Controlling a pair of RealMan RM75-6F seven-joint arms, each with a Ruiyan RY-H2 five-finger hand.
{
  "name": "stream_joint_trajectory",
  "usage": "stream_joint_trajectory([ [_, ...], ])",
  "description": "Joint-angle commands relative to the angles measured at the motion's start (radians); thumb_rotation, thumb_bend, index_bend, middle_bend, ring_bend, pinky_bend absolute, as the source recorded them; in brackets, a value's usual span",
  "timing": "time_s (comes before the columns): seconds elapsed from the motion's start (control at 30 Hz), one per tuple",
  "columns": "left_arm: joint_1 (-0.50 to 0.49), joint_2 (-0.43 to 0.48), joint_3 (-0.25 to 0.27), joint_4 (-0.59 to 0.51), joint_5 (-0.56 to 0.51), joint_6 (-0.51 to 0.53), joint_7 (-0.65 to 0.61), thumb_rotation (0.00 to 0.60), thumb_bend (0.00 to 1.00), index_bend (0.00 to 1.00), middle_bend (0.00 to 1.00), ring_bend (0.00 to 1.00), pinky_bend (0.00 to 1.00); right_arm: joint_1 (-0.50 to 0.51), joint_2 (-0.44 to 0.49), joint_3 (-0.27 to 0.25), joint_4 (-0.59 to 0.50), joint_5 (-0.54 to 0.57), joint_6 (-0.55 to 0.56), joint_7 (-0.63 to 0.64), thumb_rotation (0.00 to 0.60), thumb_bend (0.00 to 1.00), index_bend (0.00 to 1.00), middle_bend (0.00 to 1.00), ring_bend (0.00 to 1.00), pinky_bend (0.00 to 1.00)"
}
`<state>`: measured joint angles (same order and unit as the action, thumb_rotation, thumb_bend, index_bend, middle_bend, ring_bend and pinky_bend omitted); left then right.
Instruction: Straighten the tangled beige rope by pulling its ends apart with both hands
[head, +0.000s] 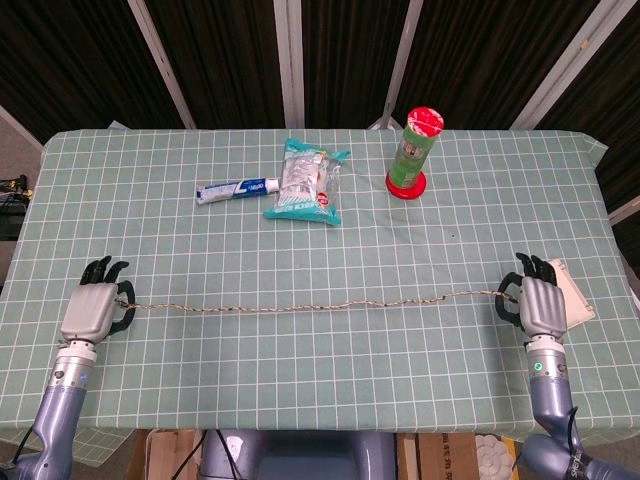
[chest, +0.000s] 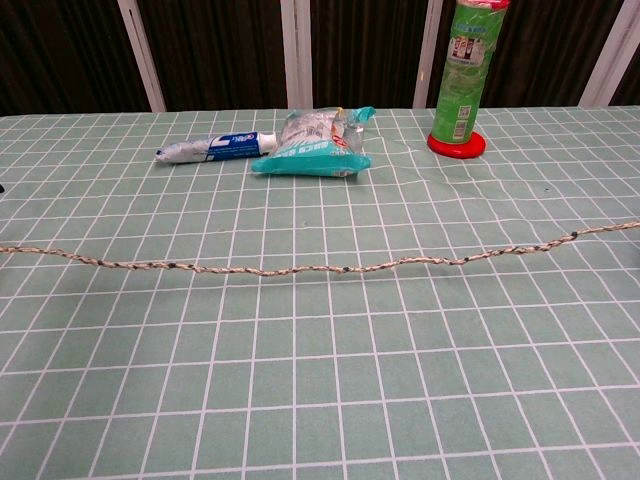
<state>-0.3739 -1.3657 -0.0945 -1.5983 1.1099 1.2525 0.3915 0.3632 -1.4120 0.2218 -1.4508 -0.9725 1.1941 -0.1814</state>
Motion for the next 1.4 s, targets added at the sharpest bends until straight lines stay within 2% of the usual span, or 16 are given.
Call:
stream_joint_trajectory([
  [0.03, 0.003, -0.01, 0.001, 0.022, -0.006, -0.007, -0.004, 0.6, 0.54, 0.61, 0.14, 0.0, 0.0, -0.001, -0.007, 0.004, 0.015, 0.012, -0.004, -0.004, 0.6, 0.5, 0.6, 0.14, 0.0, 0.0],
  [0.77, 0.013, -0.048, 0.011, 0.121, -0.003, -0.039, -0.017, 0.6, 0.53, 0.61, 0.13, 0.0, 0.0, -0.003, -0.033, -0.02, 0.071, 0.02, -0.041, -0.058, 0.6, 0.5, 0.58, 0.14, 0.0, 0.0],
  [0.83, 0.014, -0.047, 0.012, 0.123, 0.0, -0.038, -0.013, 0.6, 0.51, 0.59, 0.13, 0.0, 0.0, -0.004, -0.031, -0.023, 0.071, 0.016, -0.044, -0.063, 0.6, 0.5, 0.47, 0.13, 0.0, 0.0],
  [0.87, 0.015, -0.045, 0.013, 0.123, 0.0, -0.038, -0.012, 0.6, 0.49, 0.56, 0.12, 0.0, 0.0, -0.003, -0.029, -0.026, 0.07, 0.015, -0.048, -0.068, 0.6, 0.5, 0.38, 0.1, 0.0, 0.0],
  [0.93, 0.016, -0.041, 0.014, 0.122, 0.001, -0.039, -0.009, 0.6, 0.45, 0.52, 0.1, 0.0, 0.0, -0.003, -0.024, -0.032, 0.066, 0.023, -0.056, -0.087, 0.6, 0.5, 0.26, 0.05, 0.0, 0.0],
  [0.97, 0.016, -0.038, 0.014, 0.121, 0.002, -0.04, -0.007, 0.6, 0.43, 0.49, 0.09, 0.0, 0.0, -0.002, -0.02, -0.034, 0.06, 0.031, -0.061, -0.101, 0.6, 0.5, 0.15, 0.02, 0.0, 0.0],
  [1.03, 0.016, -0.028, 0.016, 0.118, 0.004, -0.043, -0.003, 0.6, 0.41, 0.44, 0.07, 0.0, 0.0, 0.001, -0.01, -0.037, 0.046, 0.042, -0.067, -0.126, 0.6, 0.5, 0.03, 0.0, 0.0, 0.0],
  [1.07, 0.017, -0.021, 0.017, 0.116, 0.005, -0.044, 0.002, 0.6, 0.39, 0.42, 0.06, 0.0, 0.0, 0.002, -0.004, -0.041, 0.042, 0.044, -0.068, -0.142, 0.6, 0.5, 0.0, 0.0, 0.0, 0.0],
  [1.2, 0.018, 0.01, 0.021, 0.088, -0.007, -0.055, 0.024, 0.6, 0.29, 0.37, 0.01, 0.0, 0.0, 0.002, 0.016, -0.047, 0.016, 0.064, -0.071, -0.182, 0.6, 0.51, 0.0, 0.0, 0.0, 0.0],
  [1.4, 0.028, 0.092, 0.025, -0.009, -0.042, -0.068, 0.047, 0.6, 0.15, 0.31, 0.0, 0.0, 0.0, -0.013, 0.058, -0.04, -0.053, 0.076, -0.048, -0.183, 0.6, 0.49, 0.0, 0.0, 0.0, 0.0],
])
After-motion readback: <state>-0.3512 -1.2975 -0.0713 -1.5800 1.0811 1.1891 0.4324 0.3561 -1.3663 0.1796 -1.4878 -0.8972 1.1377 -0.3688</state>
